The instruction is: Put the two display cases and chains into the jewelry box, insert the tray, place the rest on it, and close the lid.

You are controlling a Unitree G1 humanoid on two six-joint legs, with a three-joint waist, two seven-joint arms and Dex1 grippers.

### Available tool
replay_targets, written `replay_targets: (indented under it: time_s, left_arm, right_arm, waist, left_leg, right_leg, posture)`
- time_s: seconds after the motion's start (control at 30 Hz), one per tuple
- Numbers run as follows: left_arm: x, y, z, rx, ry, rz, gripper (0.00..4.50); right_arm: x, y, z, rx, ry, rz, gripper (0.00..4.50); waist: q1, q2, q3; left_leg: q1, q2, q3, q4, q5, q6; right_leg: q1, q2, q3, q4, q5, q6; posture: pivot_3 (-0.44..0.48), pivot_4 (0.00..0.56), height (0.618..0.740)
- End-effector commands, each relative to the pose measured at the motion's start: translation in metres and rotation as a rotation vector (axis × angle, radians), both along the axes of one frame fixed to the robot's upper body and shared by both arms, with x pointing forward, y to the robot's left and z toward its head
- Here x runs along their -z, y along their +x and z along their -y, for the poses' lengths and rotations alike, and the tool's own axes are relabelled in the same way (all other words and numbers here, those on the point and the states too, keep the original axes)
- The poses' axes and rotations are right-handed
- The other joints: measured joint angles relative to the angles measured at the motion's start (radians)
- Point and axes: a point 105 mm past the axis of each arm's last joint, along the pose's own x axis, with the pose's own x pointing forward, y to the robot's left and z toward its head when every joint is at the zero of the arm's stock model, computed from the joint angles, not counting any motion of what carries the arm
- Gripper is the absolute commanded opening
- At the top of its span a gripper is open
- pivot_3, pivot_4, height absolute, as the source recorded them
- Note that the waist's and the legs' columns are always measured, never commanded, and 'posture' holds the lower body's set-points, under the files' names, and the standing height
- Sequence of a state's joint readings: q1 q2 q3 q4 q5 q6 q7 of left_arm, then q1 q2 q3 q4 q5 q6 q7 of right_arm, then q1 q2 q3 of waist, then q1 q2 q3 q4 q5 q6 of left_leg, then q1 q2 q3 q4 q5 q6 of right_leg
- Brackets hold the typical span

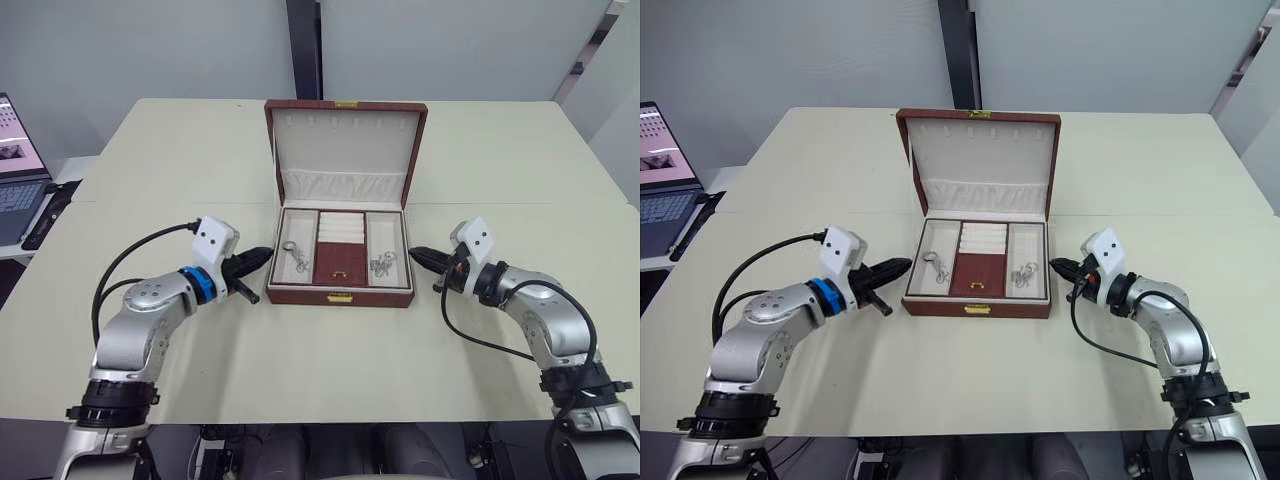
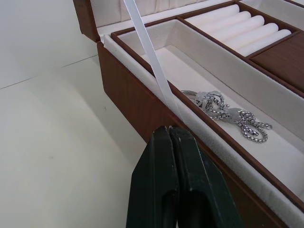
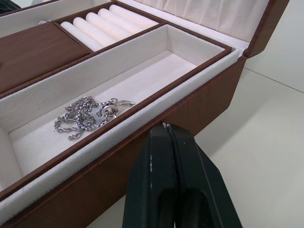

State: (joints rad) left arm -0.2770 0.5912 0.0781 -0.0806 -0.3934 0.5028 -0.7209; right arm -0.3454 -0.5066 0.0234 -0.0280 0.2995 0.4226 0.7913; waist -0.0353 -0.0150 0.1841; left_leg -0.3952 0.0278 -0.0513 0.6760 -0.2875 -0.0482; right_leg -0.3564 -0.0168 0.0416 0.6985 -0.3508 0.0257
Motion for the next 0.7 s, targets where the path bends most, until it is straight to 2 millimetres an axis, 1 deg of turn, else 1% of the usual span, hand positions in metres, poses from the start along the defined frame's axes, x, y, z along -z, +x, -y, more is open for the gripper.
replay_targets:
  time_s: [0.03, 0.13, 0.27, 0.43, 0.57, 0.7]
  left_arm:
    - [-0.007, -0.016, 0.023, 0.131, -0.038, 0.005, 0.03]
    - [-0.007, -0.022, 0.026, 0.149, -0.049, -0.007, 0.03]
    - [0.000, -0.045, 0.036, 0.227, -0.054, -0.060, 0.03]
    - [0.005, -0.063, 0.037, 0.259, -0.039, -0.090, 0.03]
    - [0.006, -0.071, 0.035, 0.254, -0.034, -0.103, 0.03]
    - [0.007, -0.077, 0.032, 0.248, -0.032, -0.121, 0.03]
  right_arm:
    - [-0.011, -0.019, -0.026, -0.152, 0.052, 0.001, 0.00]
    - [-0.010, -0.026, -0.028, -0.175, 0.054, -0.023, 0.00]
    - [-0.004, -0.041, -0.029, -0.216, 0.058, -0.080, 0.00]
    - [-0.002, -0.057, -0.027, -0.249, 0.051, -0.124, 0.00]
    - [0.001, -0.071, -0.026, -0.262, 0.046, -0.160, 0.00]
    - [0.003, -0.078, -0.027, -0.260, 0.057, -0.178, 0.00]
  waist:
    - [0.000, 0.000, 0.000]
    - [0.001, 0.000, 0.000]
    - [0.001, 0.000, 0.000]
    - [0.005, 0.000, 0.000]
    - [0.005, 0.000, 0.000]
    - [0.003, 0.000, 0.000]
  left_leg:
    - [-0.001, 0.000, 0.000, 0.000, 0.000, 0.000]
    - [-0.001, 0.000, 0.000, 0.000, 0.000, 0.000]
    - [-0.001, 0.000, 0.000, 0.000, 0.000, 0.000]
    - [-0.001, -0.001, -0.001, 0.000, 0.000, 0.000]
    - [-0.001, -0.001, -0.001, 0.000, 0.000, 0.000]
    - [0.000, -0.001, -0.001, 0.000, 0.000, 0.000]
  right_leg:
    - [-0.001, 0.000, 0.000, 0.000, 0.000, 0.000]
    - [-0.001, 0.000, 0.000, 0.000, 0.000, 0.000]
    - [-0.001, 0.000, 0.000, -0.001, 0.000, 0.000]
    - [0.000, -0.001, 0.000, -0.001, 0.000, 0.000]
    - [0.001, -0.001, 0.000, -0.002, 0.000, 0.000]
    - [0.001, -0.001, 0.000, -0.002, 0.000, 0.000]
  posture:
    - [0.000, 0.150, 0.740]
    - [0.000, 0.150, 0.740]
    - [0.000, 0.150, 0.740]
    - [0.000, 0.150, 0.740]
    - [0.000, 0.150, 0.740]
    - [0.000, 0.150, 0.740]
